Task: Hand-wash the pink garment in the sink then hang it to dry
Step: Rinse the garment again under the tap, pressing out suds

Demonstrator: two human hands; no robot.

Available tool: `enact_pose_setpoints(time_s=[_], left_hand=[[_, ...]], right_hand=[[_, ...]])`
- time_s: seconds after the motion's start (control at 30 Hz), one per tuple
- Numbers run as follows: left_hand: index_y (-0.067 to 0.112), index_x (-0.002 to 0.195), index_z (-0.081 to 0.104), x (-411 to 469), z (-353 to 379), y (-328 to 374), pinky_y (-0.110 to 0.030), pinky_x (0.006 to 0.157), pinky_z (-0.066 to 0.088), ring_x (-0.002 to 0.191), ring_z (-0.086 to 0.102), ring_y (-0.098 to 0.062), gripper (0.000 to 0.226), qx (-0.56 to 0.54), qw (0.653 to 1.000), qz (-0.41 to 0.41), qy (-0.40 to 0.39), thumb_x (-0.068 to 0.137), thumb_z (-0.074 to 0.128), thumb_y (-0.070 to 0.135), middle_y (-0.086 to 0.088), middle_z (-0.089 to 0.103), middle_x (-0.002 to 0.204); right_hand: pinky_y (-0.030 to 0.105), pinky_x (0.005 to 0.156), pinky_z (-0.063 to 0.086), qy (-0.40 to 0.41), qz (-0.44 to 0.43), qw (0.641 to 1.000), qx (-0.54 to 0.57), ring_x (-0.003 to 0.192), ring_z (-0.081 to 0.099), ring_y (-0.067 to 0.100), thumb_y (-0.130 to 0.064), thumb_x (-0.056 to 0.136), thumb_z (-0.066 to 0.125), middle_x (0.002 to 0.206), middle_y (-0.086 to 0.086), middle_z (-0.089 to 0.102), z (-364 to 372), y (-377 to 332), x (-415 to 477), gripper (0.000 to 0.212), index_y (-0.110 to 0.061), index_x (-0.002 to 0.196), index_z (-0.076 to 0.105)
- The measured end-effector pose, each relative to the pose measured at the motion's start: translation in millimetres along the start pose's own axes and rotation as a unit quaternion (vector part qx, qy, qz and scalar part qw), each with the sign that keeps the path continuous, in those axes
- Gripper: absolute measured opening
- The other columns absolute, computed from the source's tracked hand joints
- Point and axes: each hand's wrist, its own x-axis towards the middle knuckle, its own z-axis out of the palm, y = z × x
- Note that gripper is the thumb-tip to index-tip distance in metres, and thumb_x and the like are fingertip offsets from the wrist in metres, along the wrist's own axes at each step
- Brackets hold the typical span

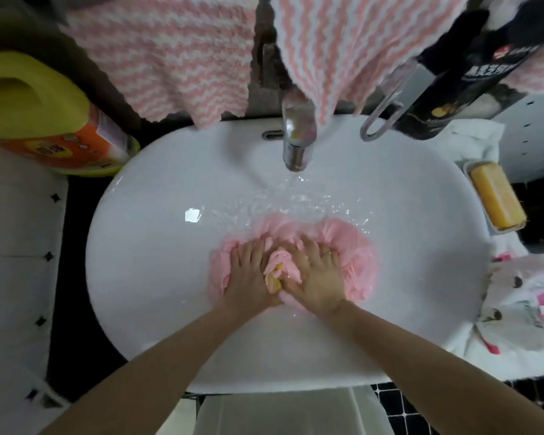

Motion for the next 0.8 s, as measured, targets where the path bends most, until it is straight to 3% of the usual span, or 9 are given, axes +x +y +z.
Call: enact_pose_setpoints(time_s=[0.07, 0.17, 0.23, 0.37, 0.53, 0.63, 0.7, 0.73, 0.8], left_hand=[[0.011, 0.127, 0.058, 8, 5, 0, -0.051, 0.097, 0.029, 0.114, 0.039, -0.031, 0.082, 0.007, 1.0, -0.019, 0.023, 0.065, 0.048, 0.064, -0.014, 0.055, 0.131], [0.017, 0.126, 0.051, 15, 3, 2, -0.049, 0.086, 0.044, 0.105, 0.042, -0.029, 0.097, 0.029, 0.999, -0.028, 0.021, 0.042, 0.071, 0.06, -0.011, 0.059, 0.123], [0.017, 0.121, 0.049, 22, 2, 1, -0.042, 0.08, 0.039, 0.099, 0.041, -0.027, 0.097, 0.041, 0.998, -0.033, 0.044, 0.036, 0.076, 0.055, -0.01, 0.059, 0.116], [0.016, 0.105, 0.042, 38, 0, 4, -0.035, 0.064, 0.031, 0.082, 0.043, -0.025, 0.052, -0.029, 0.989, -0.049, 0.137, 0.06, 0.052, 0.041, -0.009, 0.057, 0.094], [0.001, 0.11, 0.057, 60, -6, 0, -0.037, 0.063, 0.056, 0.078, 0.067, -0.035, 0.042, -0.078, 0.979, -0.032, 0.184, 0.074, 0.046, 0.021, -0.021, 0.066, 0.097], [0.013, 0.129, 0.05, 67, -31, 8, -0.036, 0.088, 0.051, 0.103, 0.061, -0.029, 0.041, -0.167, 0.979, -0.09, 0.071, 0.09, 0.044, 0.025, -0.012, 0.061, 0.118], [0.019, 0.127, 0.052, 79, -39, -6, -0.035, 0.09, 0.047, 0.108, 0.059, -0.026, 0.058, -0.227, 0.967, -0.107, -0.043, 0.074, 0.06, 0.042, -0.007, 0.062, 0.119], [0.019, 0.123, 0.054, 85, -47, -18, -0.036, 0.09, 0.048, 0.108, 0.06, -0.025, 0.07, -0.285, 0.947, -0.104, -0.11, 0.062, 0.065, 0.051, -0.006, 0.063, 0.117], [0.021, 0.114, 0.056, 84, -69, -39, -0.039, 0.097, 0.046, 0.11, 0.06, -0.021, 0.079, -0.418, 0.887, -0.111, -0.158, 0.053, 0.068, 0.071, 0.0, 0.064, 0.117]], right_hand=[[0.047, 0.08, 0.05, 0.037, -0.004, 0.999, -0.03, 0.092, 0.062, 0.042, -0.063, 0.078, 0.039, 0.123, 0.016, 0.06, 0, 0, 8, 0.064, -0.022, 0.127, 0.042], [0.042, 0.074, 0.05, 0.06, -0.022, 0.997, -0.051, 0.084, 0.061, 0.039, -0.061, 0.081, 0.038, 0.107, 0.017, 0.063, 6, 5, 18, 0.059, -0.017, 0.12, 0.043], [0.041, 0.072, 0.05, 0.064, -0.017, 0.997, -0.043, 0.082, 0.061, 0.037, -0.058, 0.082, 0.039, 0.104, 0.016, 0.063, 9, 8, 26, 0.055, -0.016, 0.116, 0.045], [0.036, 0.055, 0.05, 0.103, 0.022, 0.994, -0.029, 0.063, 0.061, 0.032, -0.05, 0.081, 0.041, 0.091, 0.014, 0.065, 12, 6, 41, 0.048, -0.011, 0.1, 0.061], [0.025, 0.041, 0.041, 0.101, 0.111, 0.988, -0.03, 0.048, 0.058, 0.027, -0.043, 0.078, 0.039, 0.066, 0.009, 0.063, 9, 1, 65, 0.042, -0.01, 0.076, 0.066], [0.026, 0.047, 0.035, 0.03, 0.171, 0.985, 0.008, 0.053, 0.059, 0.028, -0.033, 0.091, 0.042, 0.062, 0.007, 0.058, -7, -9, 79, 0.035, -0.011, 0.078, 0.065], [0.03, 0.053, 0.042, -0.025, 0.219, 0.975, 0.029, 0.062, 0.06, 0.027, -0.036, 0.1, 0.037, 0.067, 0.006, 0.058, -14, -7, 89, 0.041, -0.011, 0.08, 0.063], [0.034, 0.057, 0.048, -0.03, 0.246, 0.964, 0.098, 0.067, 0.062, 0.028, -0.042, 0.099, 0.037, 0.07, 0.008, 0.062, -19, -2, 93, 0.046, -0.01, 0.079, 0.064], [0.038, 0.072, 0.054, -0.036, 0.314, 0.883, 0.347, 0.079, 0.066, 0.028, -0.042, 0.097, 0.046, 0.081, 0.008, 0.069, -42, 6, 93, 0.04, -0.01, 0.085, 0.067]])
